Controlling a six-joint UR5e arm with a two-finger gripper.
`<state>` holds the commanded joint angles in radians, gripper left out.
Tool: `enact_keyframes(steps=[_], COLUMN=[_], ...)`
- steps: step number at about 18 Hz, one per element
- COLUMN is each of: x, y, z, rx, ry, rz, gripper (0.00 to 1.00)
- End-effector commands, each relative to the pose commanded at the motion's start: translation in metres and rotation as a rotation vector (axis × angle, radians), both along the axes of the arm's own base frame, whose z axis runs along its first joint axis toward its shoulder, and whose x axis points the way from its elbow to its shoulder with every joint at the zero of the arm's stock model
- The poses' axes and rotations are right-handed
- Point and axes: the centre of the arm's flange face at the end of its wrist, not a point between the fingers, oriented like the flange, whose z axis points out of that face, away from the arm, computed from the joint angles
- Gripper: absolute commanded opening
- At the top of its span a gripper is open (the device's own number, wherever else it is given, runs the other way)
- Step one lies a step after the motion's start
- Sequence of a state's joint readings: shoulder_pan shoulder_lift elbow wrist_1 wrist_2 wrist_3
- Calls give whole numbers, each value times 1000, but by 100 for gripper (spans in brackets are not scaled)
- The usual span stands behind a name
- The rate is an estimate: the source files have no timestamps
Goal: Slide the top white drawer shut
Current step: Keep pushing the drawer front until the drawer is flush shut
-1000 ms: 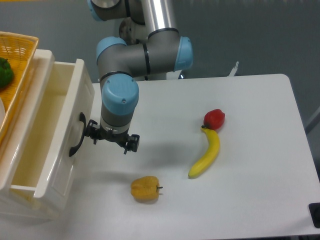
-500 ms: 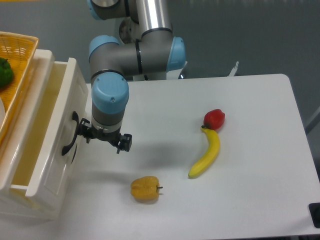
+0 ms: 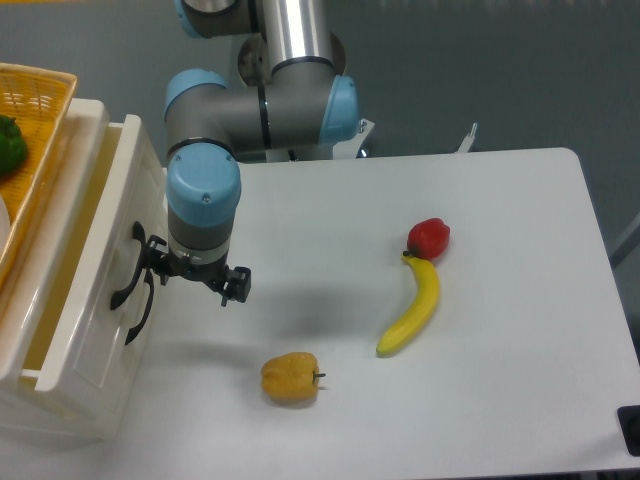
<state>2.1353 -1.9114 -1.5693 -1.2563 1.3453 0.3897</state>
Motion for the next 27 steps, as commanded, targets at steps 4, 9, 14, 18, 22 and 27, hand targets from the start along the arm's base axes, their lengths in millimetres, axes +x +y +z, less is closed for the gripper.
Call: enact_keyframes(steps=[4, 9, 14, 18, 22, 27], x=[6, 12, 15, 15, 14, 14], y=[3, 4, 5, 5, 5, 4], z=[-3, -2, -2, -2, -1, 0], rx=[-4, -4, -7, -7, -5, -5], ry=[-4, -4, -5, -5, -4, -2], rz=[-5, -11, 0, -2, 0, 0], gripper=[100, 100, 100, 100, 100, 100])
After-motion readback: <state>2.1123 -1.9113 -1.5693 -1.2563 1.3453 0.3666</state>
